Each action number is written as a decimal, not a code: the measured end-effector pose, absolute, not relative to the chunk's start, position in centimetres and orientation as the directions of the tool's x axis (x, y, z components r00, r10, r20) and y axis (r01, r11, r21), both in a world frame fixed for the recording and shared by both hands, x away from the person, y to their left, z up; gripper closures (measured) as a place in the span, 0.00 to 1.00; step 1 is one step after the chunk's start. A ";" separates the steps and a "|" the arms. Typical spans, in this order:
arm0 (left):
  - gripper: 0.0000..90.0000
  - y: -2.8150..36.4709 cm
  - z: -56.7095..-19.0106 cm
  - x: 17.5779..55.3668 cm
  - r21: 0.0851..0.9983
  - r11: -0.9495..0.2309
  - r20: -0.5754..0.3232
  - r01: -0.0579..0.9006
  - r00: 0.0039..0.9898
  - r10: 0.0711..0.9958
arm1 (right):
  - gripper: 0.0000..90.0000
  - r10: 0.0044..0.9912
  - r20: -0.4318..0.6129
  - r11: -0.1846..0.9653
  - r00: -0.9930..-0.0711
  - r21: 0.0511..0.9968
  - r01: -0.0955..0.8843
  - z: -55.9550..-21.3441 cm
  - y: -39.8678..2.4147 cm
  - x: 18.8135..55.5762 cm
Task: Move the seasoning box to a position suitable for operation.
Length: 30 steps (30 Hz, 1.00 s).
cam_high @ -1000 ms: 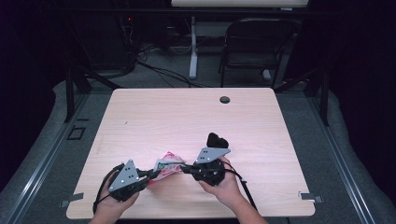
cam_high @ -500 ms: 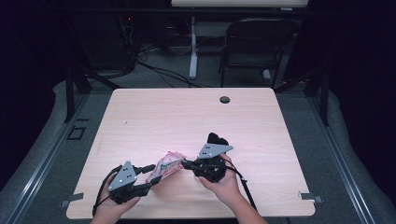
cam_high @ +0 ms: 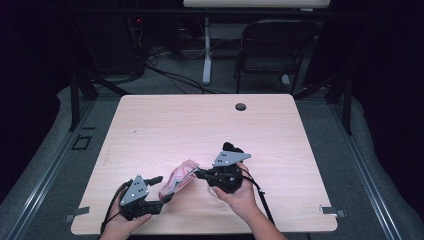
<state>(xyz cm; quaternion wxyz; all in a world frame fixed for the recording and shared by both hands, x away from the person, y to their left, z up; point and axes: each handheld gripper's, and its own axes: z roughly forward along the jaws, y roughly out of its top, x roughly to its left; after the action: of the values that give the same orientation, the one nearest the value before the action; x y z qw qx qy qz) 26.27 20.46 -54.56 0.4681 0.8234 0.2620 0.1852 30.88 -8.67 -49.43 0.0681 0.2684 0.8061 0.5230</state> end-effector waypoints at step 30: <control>0.36 18.8 -58.6 29.1 0.791 -0.473 0.025 0.387 0.753 0.658 | 1.00 0.492 0.192 0.294 -0.849 0.881 0.370 -49.1 -8.4 30.9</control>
<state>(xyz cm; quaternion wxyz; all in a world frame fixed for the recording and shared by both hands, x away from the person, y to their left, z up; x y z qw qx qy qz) 29.12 18.81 -58.58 0.4089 0.8422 0.3100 0.1655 30.85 -8.39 -49.07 0.0576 0.2687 0.8023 0.5299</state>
